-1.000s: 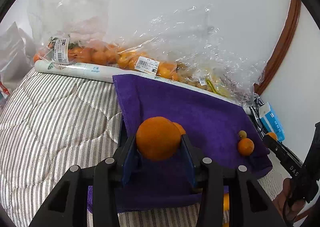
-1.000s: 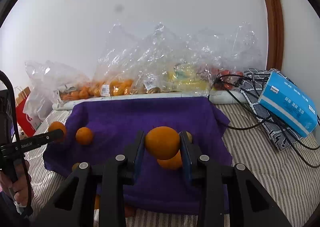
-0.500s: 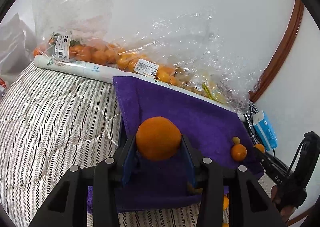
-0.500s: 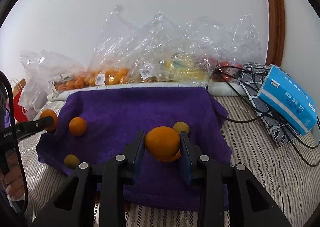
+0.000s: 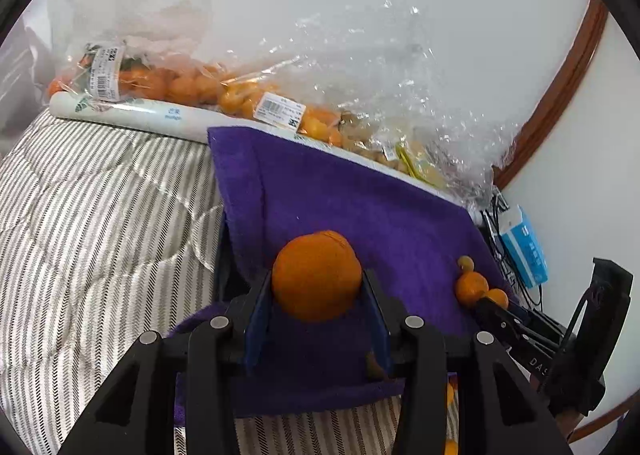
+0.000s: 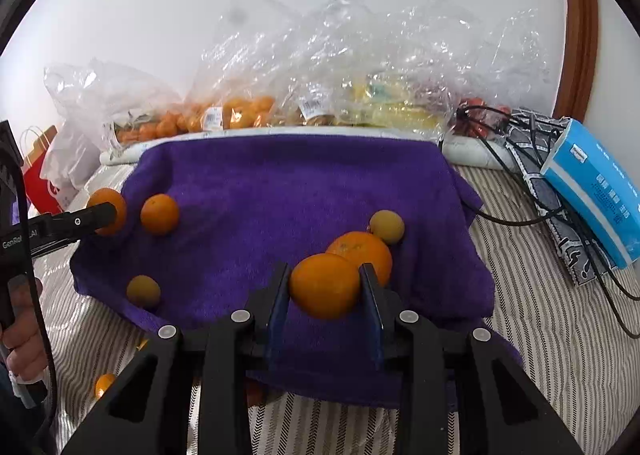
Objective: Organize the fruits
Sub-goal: 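Carry both held oranges over the purple towel and lower them, then open both tools to release the oranges onto the towel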
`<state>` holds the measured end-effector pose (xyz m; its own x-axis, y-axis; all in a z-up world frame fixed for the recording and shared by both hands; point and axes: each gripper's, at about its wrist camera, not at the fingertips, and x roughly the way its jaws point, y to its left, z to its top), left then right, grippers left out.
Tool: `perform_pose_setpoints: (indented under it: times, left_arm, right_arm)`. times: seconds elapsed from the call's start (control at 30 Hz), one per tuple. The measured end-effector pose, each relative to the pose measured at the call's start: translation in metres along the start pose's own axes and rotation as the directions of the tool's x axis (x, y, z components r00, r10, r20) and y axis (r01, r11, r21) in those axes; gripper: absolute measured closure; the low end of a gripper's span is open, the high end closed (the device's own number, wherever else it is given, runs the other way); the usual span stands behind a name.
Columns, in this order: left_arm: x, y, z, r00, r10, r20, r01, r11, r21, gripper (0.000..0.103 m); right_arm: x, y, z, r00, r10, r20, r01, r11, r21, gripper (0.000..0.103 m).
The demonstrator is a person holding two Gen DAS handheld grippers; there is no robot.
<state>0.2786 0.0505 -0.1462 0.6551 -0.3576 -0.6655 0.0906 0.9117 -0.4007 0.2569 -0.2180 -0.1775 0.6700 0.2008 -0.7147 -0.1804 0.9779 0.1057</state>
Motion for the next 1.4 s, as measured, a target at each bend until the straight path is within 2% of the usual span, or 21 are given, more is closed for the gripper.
perform_pose_setpoints:
  times: [0.2, 0.53, 0.77, 0.83, 0.9, 1.07, 1.27, 1.4]
  left_arm:
    - [0.011, -0.006, -0.004, 0.998, 0.033, -0.053, -0.031, 0.999, 0.03, 0.061]
    - [0.013, -0.014, -0.007, 0.997, 0.062, -0.054, -0.058, 0.995, 0.081, 0.061]
    - [0.017, -0.02, -0.01, 0.992, 0.111, -0.052, -0.104, 0.987, 0.12, 0.061]
    - [0.017, -0.021, -0.01, 0.991, 0.119, -0.055, -0.111, 0.986, 0.128, 0.06]
    - [0.015, -0.021, -0.01, 0.993, 0.111, -0.046, -0.104, 0.986, 0.13, 0.055]
    - [0.003, -0.018, -0.007, 0.998, 0.063, -0.008, -0.062, 0.992, 0.106, 0.049]
    - [-0.004, -0.01, -0.003, 0.999, 0.046, 0.008, -0.046, 0.997, 0.064, 0.049]
    - [-0.013, -0.01, 0.0, 0.998, 0.047, 0.048, -0.05, 0.997, 0.058, 0.049]
  right_arm:
    - [0.003, 0.003, -0.002, 1.0, -0.007, -0.013, 0.007, 1.0, -0.017, 0.069]
    - [0.007, 0.005, -0.005, 0.999, -0.018, -0.045, 0.016, 0.999, -0.045, 0.069]
    - [0.007, 0.006, -0.004, 0.998, -0.008, -0.057, 0.005, 0.999, -0.051, 0.069]
    - [0.006, 0.007, -0.004, 0.999, 0.0, -0.05, -0.003, 0.999, -0.054, 0.064]
    - [0.003, 0.008, -0.003, 0.999, 0.017, -0.04, -0.019, 0.998, -0.056, 0.059]
    - [-0.01, 0.006, 0.001, 0.998, 0.07, 0.009, -0.07, 0.997, -0.012, 0.055]
    - [-0.034, 0.0, -0.002, 0.998, 0.008, 0.059, -0.01, 0.999, 0.042, 0.053]
    - [-0.052, 0.001, -0.01, 0.997, -0.016, 0.069, 0.012, 0.999, 0.052, 0.053]
